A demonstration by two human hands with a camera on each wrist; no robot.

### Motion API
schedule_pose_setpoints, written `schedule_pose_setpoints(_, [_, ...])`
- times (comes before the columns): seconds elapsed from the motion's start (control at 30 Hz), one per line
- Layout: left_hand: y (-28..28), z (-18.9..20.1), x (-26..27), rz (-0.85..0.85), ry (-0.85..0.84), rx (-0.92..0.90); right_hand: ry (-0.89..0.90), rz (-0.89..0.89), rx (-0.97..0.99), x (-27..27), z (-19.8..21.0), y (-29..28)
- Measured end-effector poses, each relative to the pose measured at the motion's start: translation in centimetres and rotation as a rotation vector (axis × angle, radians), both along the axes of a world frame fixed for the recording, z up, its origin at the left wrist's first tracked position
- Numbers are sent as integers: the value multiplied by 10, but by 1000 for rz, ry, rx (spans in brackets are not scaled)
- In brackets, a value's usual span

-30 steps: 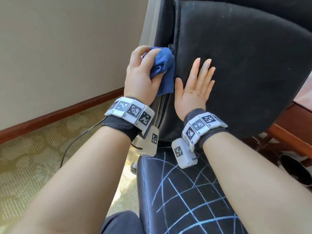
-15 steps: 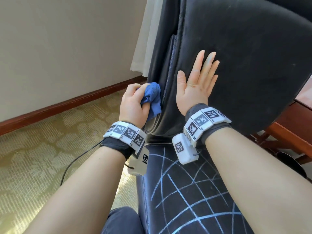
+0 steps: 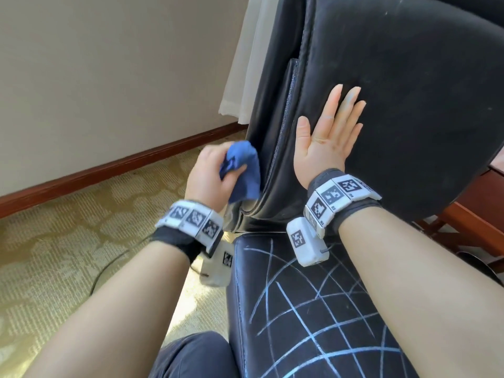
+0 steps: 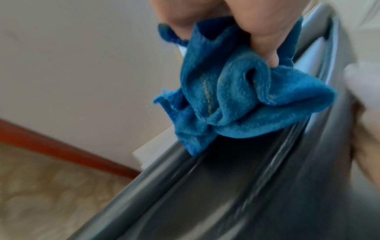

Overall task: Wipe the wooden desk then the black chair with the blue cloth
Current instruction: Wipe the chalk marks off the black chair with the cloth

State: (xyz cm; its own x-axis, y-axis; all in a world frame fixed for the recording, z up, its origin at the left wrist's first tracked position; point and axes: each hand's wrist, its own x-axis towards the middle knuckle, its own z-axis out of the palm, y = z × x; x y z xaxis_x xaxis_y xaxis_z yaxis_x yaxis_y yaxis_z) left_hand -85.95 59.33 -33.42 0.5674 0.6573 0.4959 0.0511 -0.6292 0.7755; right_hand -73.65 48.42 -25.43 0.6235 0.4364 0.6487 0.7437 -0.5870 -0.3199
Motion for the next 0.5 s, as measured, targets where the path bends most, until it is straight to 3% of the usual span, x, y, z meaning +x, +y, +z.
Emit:
schedule_pose_setpoints(0.1, [10, 49, 12, 6, -116, 48, 5, 3, 1, -1, 0, -1])
schedule_pose_setpoints(0.2, [10, 62, 22, -6, -144, 94, -2, 0, 10, 0, 1, -2])
schedule_pose_setpoints(0.5, [-14, -12, 27, 18, -216, 6, -10, -9, 39, -1, -2, 2])
